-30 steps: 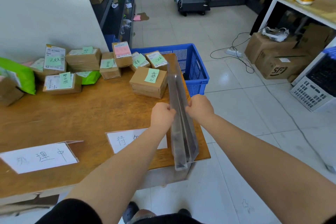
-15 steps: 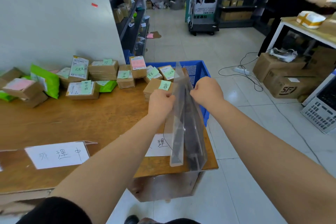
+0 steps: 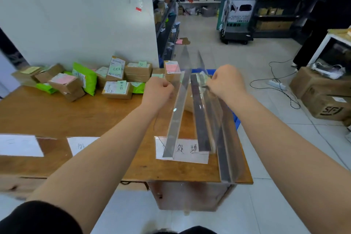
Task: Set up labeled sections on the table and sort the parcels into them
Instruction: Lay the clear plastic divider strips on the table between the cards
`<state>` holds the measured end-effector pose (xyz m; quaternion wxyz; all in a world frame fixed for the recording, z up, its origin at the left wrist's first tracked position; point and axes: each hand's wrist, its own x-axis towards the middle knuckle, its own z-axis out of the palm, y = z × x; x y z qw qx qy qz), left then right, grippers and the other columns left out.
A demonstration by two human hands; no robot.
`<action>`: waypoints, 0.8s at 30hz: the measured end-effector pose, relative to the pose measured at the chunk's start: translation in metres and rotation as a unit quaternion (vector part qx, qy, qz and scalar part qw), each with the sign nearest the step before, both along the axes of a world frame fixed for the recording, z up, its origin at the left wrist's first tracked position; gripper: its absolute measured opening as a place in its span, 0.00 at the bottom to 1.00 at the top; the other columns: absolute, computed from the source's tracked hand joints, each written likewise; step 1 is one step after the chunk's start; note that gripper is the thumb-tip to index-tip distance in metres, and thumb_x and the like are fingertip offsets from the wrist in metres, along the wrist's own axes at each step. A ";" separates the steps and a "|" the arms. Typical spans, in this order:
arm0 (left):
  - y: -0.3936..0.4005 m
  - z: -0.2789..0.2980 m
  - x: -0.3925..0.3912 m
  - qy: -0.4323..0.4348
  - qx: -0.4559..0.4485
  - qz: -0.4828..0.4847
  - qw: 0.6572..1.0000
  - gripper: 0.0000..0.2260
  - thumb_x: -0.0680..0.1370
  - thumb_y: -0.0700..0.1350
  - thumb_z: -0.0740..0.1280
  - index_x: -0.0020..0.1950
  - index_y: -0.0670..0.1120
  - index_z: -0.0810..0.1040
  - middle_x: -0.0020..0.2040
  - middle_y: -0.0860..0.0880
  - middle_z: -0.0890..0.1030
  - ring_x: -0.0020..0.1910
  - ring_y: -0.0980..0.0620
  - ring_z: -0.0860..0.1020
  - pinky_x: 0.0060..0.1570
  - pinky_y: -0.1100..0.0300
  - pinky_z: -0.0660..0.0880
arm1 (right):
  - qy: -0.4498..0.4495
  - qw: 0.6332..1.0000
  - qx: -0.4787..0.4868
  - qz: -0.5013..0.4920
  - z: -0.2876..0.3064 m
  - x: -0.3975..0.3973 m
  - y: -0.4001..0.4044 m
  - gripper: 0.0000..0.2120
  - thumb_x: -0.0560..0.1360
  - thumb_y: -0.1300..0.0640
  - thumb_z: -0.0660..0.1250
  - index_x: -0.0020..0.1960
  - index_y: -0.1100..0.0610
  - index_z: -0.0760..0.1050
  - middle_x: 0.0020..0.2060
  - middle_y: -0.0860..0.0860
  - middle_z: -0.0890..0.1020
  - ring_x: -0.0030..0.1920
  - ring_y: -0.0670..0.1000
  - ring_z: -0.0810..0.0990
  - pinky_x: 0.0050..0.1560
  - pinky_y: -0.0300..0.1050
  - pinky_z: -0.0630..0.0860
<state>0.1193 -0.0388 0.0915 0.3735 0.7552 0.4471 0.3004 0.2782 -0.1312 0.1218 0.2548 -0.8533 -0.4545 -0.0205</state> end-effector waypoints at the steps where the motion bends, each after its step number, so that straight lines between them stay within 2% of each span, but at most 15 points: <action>1: 0.005 -0.002 -0.009 0.002 0.004 0.000 1.000 0.10 0.75 0.40 0.62 0.41 0.37 0.80 0.42 0.35 0.81 0.45 0.38 0.81 0.46 0.43 0.79 | 0.007 1.000 0.011 0.004 -0.001 -0.006 0.005 0.20 0.70 0.61 0.64 0.25 0.56 0.58 0.21 0.52 0.59 0.23 0.50 0.59 0.25 0.40 0.53; 3: 0.015 -0.005 -0.027 0.003 0.008 0.004 1.000 0.11 0.76 0.40 0.61 0.42 0.35 0.80 0.44 0.32 0.80 0.45 0.36 0.80 0.46 0.41 0.79 | 0.033 0.999 0.028 0.014 -0.004 -0.019 0.015 0.19 0.70 0.61 0.63 0.23 0.57 0.60 0.20 0.54 0.63 0.23 0.52 0.63 0.26 0.43 0.59; 5: 0.025 -0.010 -0.045 0.010 0.011 0.007 1.000 0.11 0.76 0.39 0.61 0.43 0.34 0.80 0.43 0.31 0.80 0.44 0.36 0.80 0.46 0.41 0.79 | 0.065 0.997 0.033 0.025 -0.008 -0.034 0.027 0.16 0.70 0.62 0.62 0.24 0.61 0.66 0.23 0.60 0.72 0.28 0.57 0.73 0.30 0.49 0.70; 6: 0.029 -0.011 -0.053 0.015 0.012 0.007 1.000 0.10 0.75 0.39 0.61 0.42 0.35 0.80 0.42 0.31 0.80 0.42 0.36 0.80 0.46 0.41 0.79 | 0.072 0.997 0.034 0.025 -0.010 -0.040 0.034 0.15 0.70 0.62 0.62 0.25 0.63 0.69 0.25 0.61 0.74 0.29 0.57 0.74 0.31 0.49 0.71; 9: 0.045 -0.019 -0.075 0.016 0.004 0.016 1.000 0.11 0.74 0.37 0.60 0.38 0.33 0.78 0.37 0.33 0.77 0.37 0.39 0.79 0.44 0.39 0.78 | 0.070 0.997 0.026 0.012 -0.019 -0.060 0.052 0.17 0.73 0.59 0.64 0.27 0.59 0.69 0.24 0.51 0.69 0.27 0.46 0.66 0.28 0.40 0.60; 11: 0.053 -0.026 -0.087 0.018 -0.008 0.025 1.000 0.12 0.73 0.37 0.59 0.37 0.29 0.77 0.39 0.30 0.78 0.38 0.37 0.80 0.43 0.39 0.78 | 0.073 0.997 0.027 0.010 -0.024 -0.072 0.063 0.14 0.75 0.58 0.64 0.30 0.55 0.71 0.26 0.47 0.70 0.29 0.43 0.67 0.28 0.36 0.59; 14: 0.061 -0.041 -0.098 0.044 -0.014 0.024 0.999 0.11 0.73 0.37 0.60 0.36 0.33 0.78 0.38 0.34 0.80 0.39 0.39 0.80 0.42 0.43 0.79 | 0.096 0.995 0.030 0.012 -0.030 -0.087 0.075 0.13 0.75 0.59 0.64 0.31 0.54 0.73 0.30 0.50 0.76 0.31 0.44 0.70 0.29 0.35 0.62; 17: 0.069 -0.060 -0.105 0.065 -0.021 0.021 0.997 0.11 0.74 0.36 0.60 0.32 0.36 0.75 0.37 0.34 0.79 0.39 0.38 0.80 0.41 0.47 0.79 | 0.103 0.994 0.026 0.007 -0.037 -0.100 0.085 0.11 0.74 0.60 0.64 0.34 0.60 0.78 0.34 0.56 0.81 0.33 0.48 0.75 0.30 0.35 0.63; 18: 0.072 -0.067 -0.106 0.076 -0.020 0.018 0.997 0.12 0.73 0.36 0.59 0.29 0.39 0.72 0.35 0.35 0.78 0.36 0.39 0.78 0.36 0.52 0.78 | 0.105 0.994 0.024 0.003 -0.041 -0.104 0.088 0.11 0.74 0.59 0.64 0.36 0.62 0.79 0.35 0.57 0.82 0.35 0.50 0.77 0.30 0.35 0.64; 20: 0.076 -0.079 -0.108 0.108 -0.014 0.008 0.994 0.13 0.73 0.35 0.59 0.27 0.41 0.68 0.31 0.40 0.74 0.31 0.44 0.72 0.28 0.60 0.66 | 0.114 0.993 0.019 -0.005 -0.052 -0.111 0.093 0.10 0.74 0.59 0.64 0.38 0.62 0.80 0.36 0.58 0.82 0.38 0.53 0.79 0.33 0.38 0.69; 22: 0.081 -0.088 -0.108 0.124 -0.014 0.003 0.992 0.12 0.72 0.35 0.59 0.28 0.41 0.67 0.28 0.43 0.69 0.30 0.48 0.67 0.26 0.61 0.58 | 0.133 0.991 0.014 -0.013 -0.064 -0.116 0.098 0.10 0.74 0.60 0.63 0.39 0.64 0.79 0.37 0.60 0.82 0.40 0.56 0.80 0.39 0.47 0.76; 24: 0.086 -0.097 -0.106 0.133 -0.012 0.001 0.991 0.14 0.73 0.35 0.59 0.27 0.42 0.63 0.26 0.47 0.64 0.27 0.50 0.63 0.25 0.62 0.54 | 0.140 0.990 0.006 -0.020 -0.076 -0.119 0.103 0.11 0.73 0.59 0.63 0.40 0.66 0.79 0.37 0.61 0.82 0.41 0.58 0.80 0.45 0.52 0.78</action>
